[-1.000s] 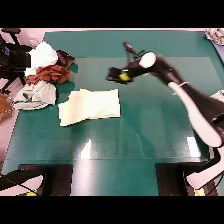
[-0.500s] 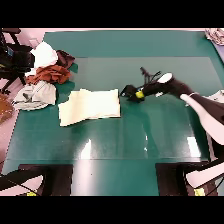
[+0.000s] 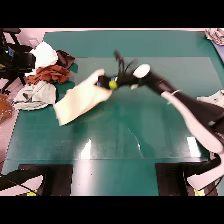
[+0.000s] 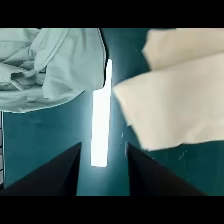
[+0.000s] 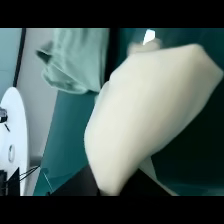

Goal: Fold the shirts.

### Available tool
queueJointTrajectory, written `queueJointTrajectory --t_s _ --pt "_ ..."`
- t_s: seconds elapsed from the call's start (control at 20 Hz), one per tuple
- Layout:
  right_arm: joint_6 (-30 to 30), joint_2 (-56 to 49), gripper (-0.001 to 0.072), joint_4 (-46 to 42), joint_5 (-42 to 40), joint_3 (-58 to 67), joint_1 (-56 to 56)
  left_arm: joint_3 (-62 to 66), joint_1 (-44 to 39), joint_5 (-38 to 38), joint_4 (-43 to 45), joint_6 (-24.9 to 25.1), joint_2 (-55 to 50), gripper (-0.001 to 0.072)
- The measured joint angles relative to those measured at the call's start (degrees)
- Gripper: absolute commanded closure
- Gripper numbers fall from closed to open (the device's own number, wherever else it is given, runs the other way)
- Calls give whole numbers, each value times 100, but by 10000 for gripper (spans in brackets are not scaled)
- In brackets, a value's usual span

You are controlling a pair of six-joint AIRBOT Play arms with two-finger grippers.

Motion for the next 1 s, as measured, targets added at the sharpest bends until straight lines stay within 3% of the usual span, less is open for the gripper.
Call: queueJointTrajectory --t_s 0.2,0.4,0.7,1.0 --pt "1910 1080 683 -2656 1086 1078 -1248 0 2 7 -387 2 0 354" --pt "2715 1779 683 -3895 2006 1679 -3169 0 4 66 -782 2 0 354" --pt "3073 2065 683 -3932 2933 1958 -6048 0 2 131 -1241 2 0 354" --pt "3084 2116 683 -3386 3427 2004 -7615 0 2 175 -1399 0 0 354"
